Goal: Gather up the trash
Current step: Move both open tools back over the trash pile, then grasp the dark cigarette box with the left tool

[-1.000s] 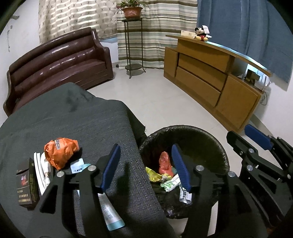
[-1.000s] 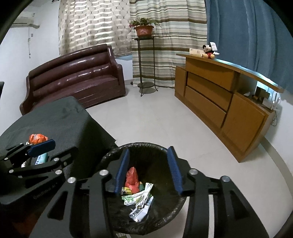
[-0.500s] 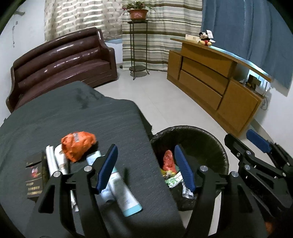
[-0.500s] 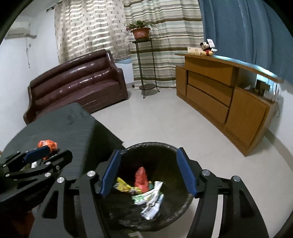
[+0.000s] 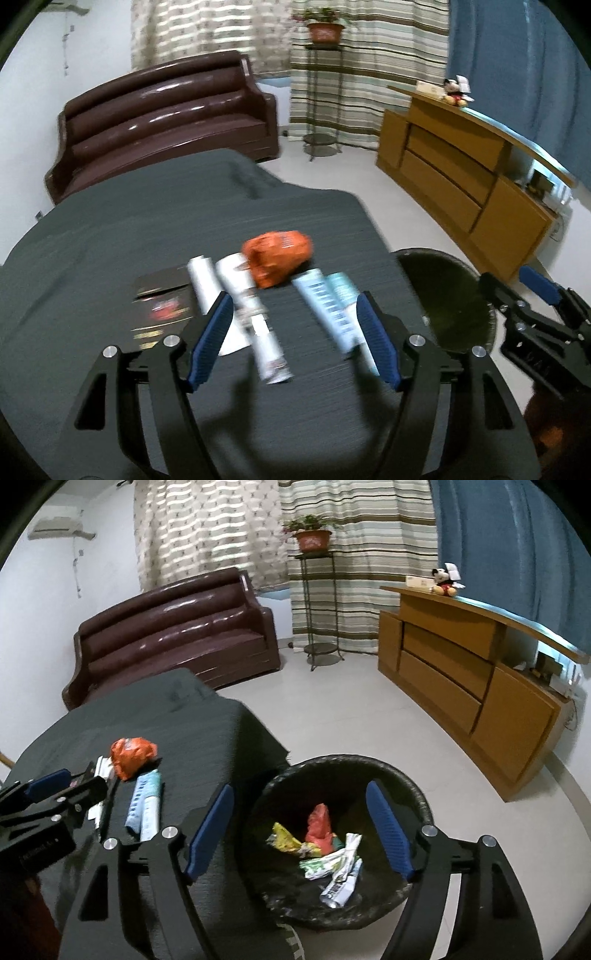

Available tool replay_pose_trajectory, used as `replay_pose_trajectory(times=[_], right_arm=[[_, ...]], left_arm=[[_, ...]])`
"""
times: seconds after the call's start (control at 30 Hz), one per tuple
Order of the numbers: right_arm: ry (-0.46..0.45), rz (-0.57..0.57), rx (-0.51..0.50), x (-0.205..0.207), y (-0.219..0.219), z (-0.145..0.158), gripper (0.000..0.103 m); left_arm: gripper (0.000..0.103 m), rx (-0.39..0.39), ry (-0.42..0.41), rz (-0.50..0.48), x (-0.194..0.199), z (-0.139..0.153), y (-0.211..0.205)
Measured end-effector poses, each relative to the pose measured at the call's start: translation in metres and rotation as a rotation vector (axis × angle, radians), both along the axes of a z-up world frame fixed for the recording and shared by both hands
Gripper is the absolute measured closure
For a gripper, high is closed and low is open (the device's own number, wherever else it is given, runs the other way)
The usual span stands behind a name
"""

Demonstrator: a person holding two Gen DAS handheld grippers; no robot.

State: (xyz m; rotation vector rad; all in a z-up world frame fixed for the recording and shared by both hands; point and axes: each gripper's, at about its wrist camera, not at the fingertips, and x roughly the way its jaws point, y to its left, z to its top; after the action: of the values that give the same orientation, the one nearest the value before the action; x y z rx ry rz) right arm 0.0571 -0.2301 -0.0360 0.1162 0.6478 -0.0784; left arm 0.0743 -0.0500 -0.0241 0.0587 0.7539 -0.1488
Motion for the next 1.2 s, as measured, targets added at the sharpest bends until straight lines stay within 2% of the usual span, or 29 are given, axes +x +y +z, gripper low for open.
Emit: replay_pose_trajectory(times=[0.23, 0.43, 0.93, 1.2], right_arm=[[0.019, 0.064, -0.018, 0.003, 0.024, 0.000, 0.030], [0.031, 0.084, -0.020, 0.005, 0.036, -0.002, 0.030], [0.051, 0.115, 0.006, 0.024, 0.051, -0.004, 0.030], [0.066, 0.134, 0.016, 0.032, 0.055, -0.005, 0.030]], left_arm=[[0.035, -0.002, 0.019, 0.100, -0.003, -0.005, 0.052], [0.035, 0.003, 0.042, 0.150, -0.003, -0.011, 0.076], [0.035, 0.013, 0.091, 0.174, 0.020, -0.025, 0.088], [0.035, -0.019, 0.159, 0.157, 0.034, -0.033, 0.093]])
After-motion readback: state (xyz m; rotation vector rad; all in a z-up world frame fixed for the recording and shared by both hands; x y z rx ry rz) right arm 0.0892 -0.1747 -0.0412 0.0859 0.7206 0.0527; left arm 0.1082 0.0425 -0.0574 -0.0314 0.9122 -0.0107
